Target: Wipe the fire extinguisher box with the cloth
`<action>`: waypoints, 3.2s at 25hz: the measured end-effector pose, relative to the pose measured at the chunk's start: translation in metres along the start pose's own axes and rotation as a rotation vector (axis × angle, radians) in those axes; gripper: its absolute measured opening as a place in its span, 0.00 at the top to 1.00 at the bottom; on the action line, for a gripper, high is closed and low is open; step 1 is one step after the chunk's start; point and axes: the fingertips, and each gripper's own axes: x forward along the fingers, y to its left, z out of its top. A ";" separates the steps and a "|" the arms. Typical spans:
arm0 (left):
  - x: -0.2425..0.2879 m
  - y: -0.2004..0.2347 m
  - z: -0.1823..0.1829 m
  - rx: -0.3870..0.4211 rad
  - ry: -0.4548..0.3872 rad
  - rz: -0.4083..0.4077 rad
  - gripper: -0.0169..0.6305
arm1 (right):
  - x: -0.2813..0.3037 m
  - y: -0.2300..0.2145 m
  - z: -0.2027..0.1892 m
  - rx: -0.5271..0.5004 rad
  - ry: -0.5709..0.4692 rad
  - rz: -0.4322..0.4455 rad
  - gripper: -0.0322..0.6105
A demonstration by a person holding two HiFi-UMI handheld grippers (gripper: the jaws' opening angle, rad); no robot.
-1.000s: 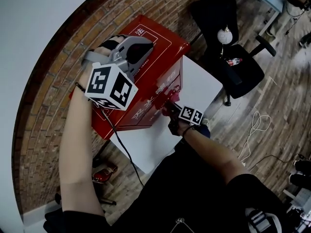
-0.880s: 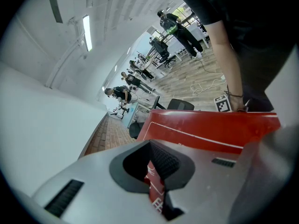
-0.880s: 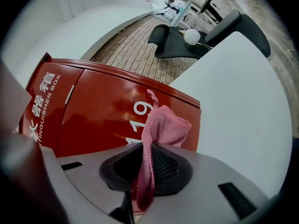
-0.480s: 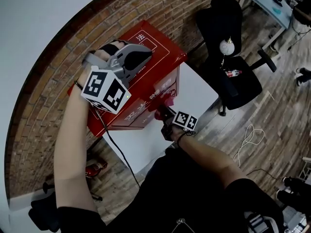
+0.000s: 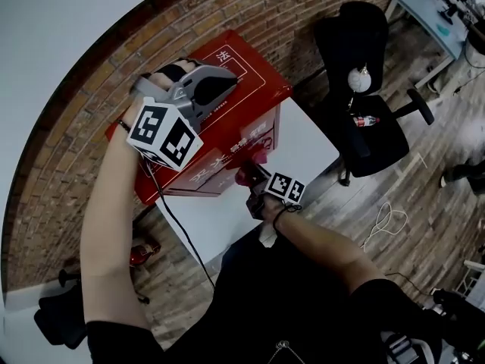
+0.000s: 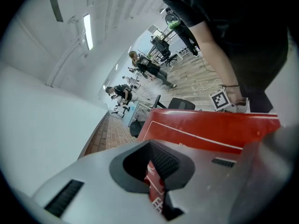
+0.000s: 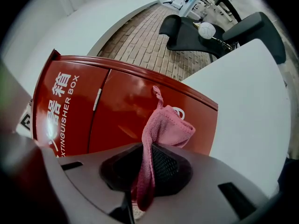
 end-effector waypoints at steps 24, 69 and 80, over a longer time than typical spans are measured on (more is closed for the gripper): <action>-0.001 -0.001 0.001 -0.013 0.005 -0.007 0.94 | -0.028 0.089 0.017 -0.096 -0.196 0.119 0.85; -0.002 -0.002 0.003 -0.014 0.005 -0.006 0.94 | -0.095 0.279 0.037 -0.108 -0.283 0.434 0.85; -0.004 -0.002 0.003 -0.012 0.002 0.002 0.94 | -0.088 0.284 0.007 -0.078 -0.294 0.406 0.85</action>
